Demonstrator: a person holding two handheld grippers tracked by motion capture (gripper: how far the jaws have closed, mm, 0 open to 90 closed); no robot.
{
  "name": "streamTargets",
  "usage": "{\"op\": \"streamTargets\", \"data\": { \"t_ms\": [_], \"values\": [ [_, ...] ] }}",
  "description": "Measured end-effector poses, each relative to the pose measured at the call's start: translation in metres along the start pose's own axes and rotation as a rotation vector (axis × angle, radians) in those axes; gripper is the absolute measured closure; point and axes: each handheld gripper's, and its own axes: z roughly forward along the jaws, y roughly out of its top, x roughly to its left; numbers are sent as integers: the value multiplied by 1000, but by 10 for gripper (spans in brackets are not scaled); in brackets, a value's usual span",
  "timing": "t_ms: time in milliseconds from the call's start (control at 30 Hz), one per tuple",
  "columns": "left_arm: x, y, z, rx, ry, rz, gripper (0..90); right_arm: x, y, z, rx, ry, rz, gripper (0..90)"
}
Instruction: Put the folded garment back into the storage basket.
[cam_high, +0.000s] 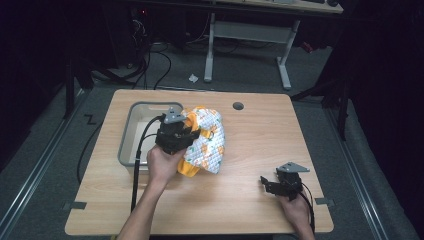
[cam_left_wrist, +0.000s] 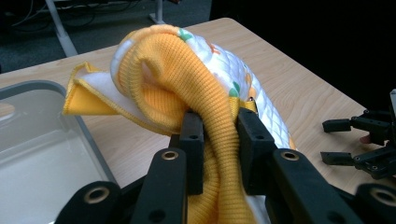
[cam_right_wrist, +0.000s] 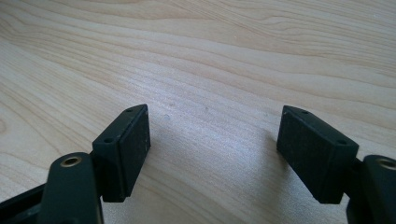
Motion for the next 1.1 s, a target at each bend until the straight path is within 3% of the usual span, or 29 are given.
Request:
{"op": "streamTargets", "data": {
  "t_ms": [500,1100],
  "values": [
    [23,-1,-24,-27,44,-37,744,0,0,0,0,0,1,258],
    [41,-1,-43,-50,57,-69,743,0,0,0,0,0,1,258]
  ]
}}
